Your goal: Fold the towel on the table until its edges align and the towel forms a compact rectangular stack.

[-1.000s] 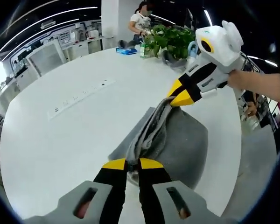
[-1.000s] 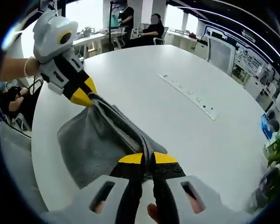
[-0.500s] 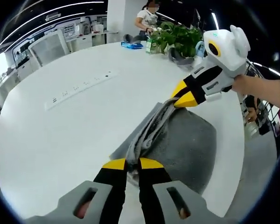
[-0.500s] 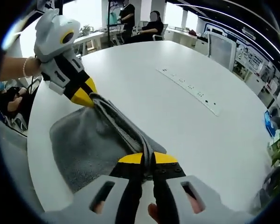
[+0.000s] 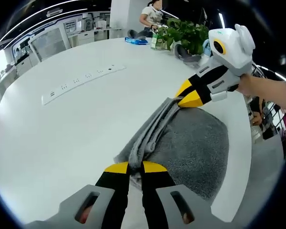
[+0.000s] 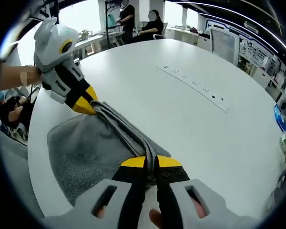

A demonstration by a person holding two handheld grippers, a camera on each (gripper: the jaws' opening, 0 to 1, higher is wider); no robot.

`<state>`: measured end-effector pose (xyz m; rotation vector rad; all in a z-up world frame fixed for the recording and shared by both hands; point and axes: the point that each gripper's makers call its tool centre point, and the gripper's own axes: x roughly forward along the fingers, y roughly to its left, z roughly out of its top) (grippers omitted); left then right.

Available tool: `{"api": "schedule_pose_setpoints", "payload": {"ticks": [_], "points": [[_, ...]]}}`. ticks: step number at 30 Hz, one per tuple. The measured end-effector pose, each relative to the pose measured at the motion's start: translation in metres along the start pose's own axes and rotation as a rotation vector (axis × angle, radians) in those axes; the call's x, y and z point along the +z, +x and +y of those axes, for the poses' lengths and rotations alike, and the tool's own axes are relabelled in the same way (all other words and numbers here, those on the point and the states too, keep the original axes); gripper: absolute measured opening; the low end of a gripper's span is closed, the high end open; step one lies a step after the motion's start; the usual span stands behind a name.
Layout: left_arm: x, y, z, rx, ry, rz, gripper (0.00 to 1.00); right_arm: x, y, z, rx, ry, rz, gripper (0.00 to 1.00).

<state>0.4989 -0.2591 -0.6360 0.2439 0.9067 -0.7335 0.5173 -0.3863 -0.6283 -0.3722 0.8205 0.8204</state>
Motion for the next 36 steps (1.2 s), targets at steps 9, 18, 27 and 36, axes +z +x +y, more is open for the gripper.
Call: {"api": "schedule_pose_setpoints", "payload": {"ticks": [9,18,27,36], "points": [[-0.003,0.006,0.004,-0.029,-0.004,-0.008,0.09,-0.004,0.003,0.002,0.002,0.099,-0.015,0.03],[0.002,0.01,0.009,-0.036,0.029,-0.023,0.09,-0.01,0.001,0.009,-0.014,0.115,-0.013,0.03],[0.003,0.009,0.007,-0.011,0.036,-0.022,0.09,-0.009,-0.001,0.01,-0.056,0.097,-0.04,0.05],[0.004,-0.006,0.005,0.02,0.065,-0.047,0.14,0.009,-0.012,0.008,-0.116,-0.02,-0.04,0.1]]}}
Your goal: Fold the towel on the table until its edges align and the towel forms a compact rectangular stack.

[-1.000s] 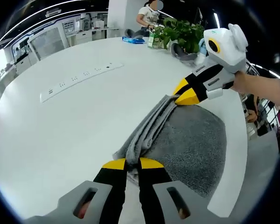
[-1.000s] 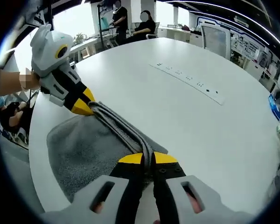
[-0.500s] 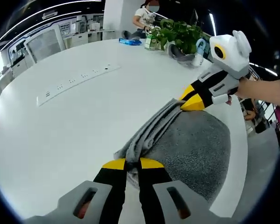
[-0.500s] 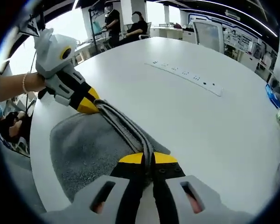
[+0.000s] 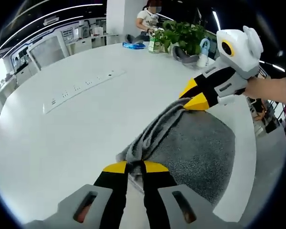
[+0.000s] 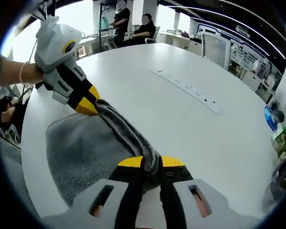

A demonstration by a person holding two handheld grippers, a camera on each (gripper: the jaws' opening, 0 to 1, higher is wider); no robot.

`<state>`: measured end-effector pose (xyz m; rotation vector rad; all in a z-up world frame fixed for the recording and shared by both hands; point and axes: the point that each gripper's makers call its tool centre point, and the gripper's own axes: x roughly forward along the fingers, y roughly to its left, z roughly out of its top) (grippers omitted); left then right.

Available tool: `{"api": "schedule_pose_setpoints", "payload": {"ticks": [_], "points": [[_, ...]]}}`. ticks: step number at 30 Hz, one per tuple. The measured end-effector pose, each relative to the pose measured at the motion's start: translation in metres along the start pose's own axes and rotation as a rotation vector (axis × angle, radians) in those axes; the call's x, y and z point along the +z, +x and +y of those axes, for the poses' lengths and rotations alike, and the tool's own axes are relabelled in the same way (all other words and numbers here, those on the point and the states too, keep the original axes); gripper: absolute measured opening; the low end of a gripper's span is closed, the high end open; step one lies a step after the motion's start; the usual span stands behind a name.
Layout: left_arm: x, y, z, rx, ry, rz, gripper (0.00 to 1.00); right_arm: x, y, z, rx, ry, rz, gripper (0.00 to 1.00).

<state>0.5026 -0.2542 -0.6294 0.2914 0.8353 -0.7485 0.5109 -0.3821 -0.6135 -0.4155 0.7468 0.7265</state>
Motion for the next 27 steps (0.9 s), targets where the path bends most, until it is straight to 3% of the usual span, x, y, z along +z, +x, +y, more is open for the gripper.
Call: {"api": "schedule_pose_setpoints", "payload": {"ticks": [7,13,19,24,27], "points": [[0.011,-0.026,-0.008,-0.01,-0.061,-0.058,0.17,0.018,-0.023,0.002,-0.005,0.033,-0.053,0.09],[0.018,-0.058,-0.02,0.014,-0.097,-0.138,0.21,0.029,-0.057,0.003,-0.042,0.048,-0.116,0.13],[0.019,-0.09,-0.029,0.042,-0.124,-0.22,0.28,0.024,-0.09,0.009,-0.069,0.085,-0.169,0.16],[0.018,-0.118,-0.037,0.088,-0.134,-0.297,0.46,0.015,-0.114,0.019,-0.078,0.154,-0.213,0.23],[0.015,-0.13,-0.043,0.085,-0.17,-0.33,0.49,0.011,-0.128,0.026,-0.088,0.196,-0.244,0.28]]}}
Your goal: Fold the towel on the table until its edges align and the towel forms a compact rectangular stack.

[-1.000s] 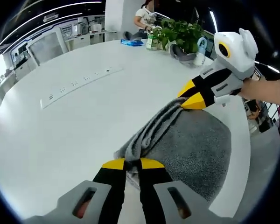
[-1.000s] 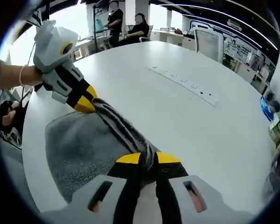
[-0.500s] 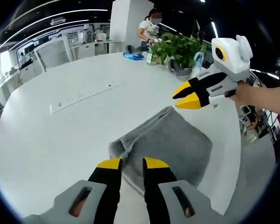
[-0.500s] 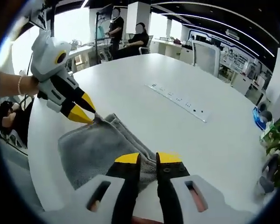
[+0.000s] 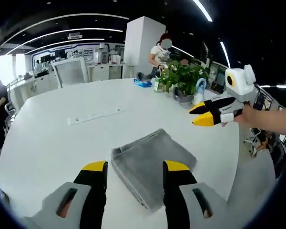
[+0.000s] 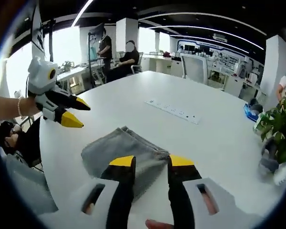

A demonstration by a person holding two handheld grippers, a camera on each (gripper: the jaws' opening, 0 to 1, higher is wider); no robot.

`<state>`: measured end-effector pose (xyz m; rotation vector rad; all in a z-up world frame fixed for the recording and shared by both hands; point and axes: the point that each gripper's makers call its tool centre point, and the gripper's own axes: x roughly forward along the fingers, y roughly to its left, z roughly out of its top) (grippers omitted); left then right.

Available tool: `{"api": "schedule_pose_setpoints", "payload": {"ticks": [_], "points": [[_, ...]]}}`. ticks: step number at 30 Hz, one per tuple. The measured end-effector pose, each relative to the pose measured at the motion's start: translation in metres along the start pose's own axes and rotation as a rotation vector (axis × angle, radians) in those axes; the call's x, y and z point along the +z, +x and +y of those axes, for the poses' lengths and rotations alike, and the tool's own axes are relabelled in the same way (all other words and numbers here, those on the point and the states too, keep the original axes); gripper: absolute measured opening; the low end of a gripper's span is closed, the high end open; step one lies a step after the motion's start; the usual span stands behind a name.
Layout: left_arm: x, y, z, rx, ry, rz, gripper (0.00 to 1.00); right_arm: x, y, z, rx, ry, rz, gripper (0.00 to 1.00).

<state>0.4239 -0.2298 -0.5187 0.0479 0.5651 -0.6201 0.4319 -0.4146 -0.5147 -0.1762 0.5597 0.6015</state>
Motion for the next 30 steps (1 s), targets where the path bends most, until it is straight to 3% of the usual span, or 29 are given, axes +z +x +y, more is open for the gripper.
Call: {"api": "schedule_pose_setpoints", "payload": {"ticks": [5,8,12,20,27,30], "points": [[-0.005,-0.024,-0.004,0.034,-0.038,-0.043,0.6,-0.004,-0.03,0.011,-0.02,0.104,-0.062,0.36],[-0.007,-0.037,-0.006,0.056,-0.057,-0.072,0.68,-0.009,-0.042,0.017,-0.028,0.122,-0.076,0.41],[-0.014,-0.053,-0.008,0.084,-0.084,-0.087,0.71,-0.017,-0.06,0.024,-0.048,0.156,-0.101,0.48],[-0.017,-0.084,-0.01,0.129,-0.141,-0.152,0.85,-0.025,-0.087,0.023,-0.107,0.179,-0.145,0.65],[-0.026,-0.104,-0.014,0.166,-0.143,-0.184,0.99,-0.027,-0.102,0.028,-0.134,0.179,-0.206,0.9],[-0.032,-0.11,-0.015,0.169,-0.155,-0.195,1.0,-0.032,-0.107,0.027,-0.145,0.202,-0.198,0.99]]}}
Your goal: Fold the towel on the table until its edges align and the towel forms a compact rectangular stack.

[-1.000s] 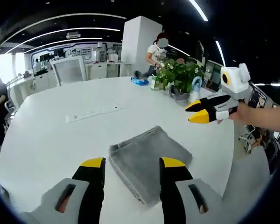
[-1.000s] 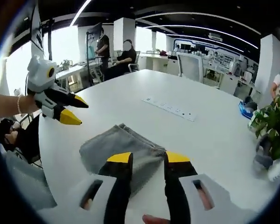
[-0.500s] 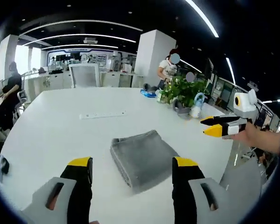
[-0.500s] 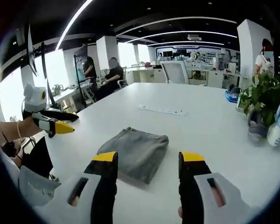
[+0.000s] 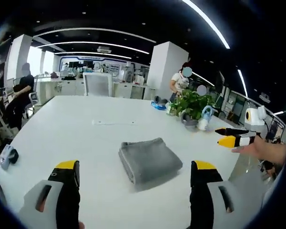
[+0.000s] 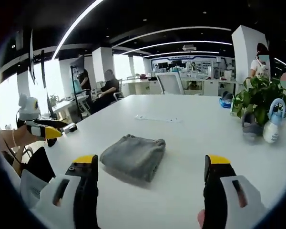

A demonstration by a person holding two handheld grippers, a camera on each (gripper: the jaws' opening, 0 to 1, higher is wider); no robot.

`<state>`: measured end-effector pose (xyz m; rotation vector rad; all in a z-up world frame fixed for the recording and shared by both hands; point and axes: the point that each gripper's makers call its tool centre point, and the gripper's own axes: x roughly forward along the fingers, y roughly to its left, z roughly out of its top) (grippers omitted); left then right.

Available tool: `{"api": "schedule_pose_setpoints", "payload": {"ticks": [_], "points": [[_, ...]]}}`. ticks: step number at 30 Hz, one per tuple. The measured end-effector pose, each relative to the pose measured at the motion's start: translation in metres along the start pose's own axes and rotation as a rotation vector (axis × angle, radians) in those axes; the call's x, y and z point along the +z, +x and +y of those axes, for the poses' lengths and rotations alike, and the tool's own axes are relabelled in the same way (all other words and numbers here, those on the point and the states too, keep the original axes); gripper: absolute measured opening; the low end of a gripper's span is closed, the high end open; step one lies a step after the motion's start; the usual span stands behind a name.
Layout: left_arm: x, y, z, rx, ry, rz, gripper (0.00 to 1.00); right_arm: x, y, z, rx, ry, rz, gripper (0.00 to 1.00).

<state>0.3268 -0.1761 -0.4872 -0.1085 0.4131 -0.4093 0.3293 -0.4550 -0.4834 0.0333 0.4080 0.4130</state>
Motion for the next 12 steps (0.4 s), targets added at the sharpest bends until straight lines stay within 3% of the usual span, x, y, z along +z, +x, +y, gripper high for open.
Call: {"api": "schedule_pose_setpoints", "payload": {"ticks": [7,12], "points": [[-0.013,-0.013,0.003,0.041,-0.015,0.008,1.0,-0.003,-0.008,-0.001,0.001,-0.01,0.007,1.0],[-0.013,-0.017,0.004,0.052,-0.021,0.001,1.0,-0.004,-0.012,-0.002,0.01,-0.012,0.007,1.0]]}}
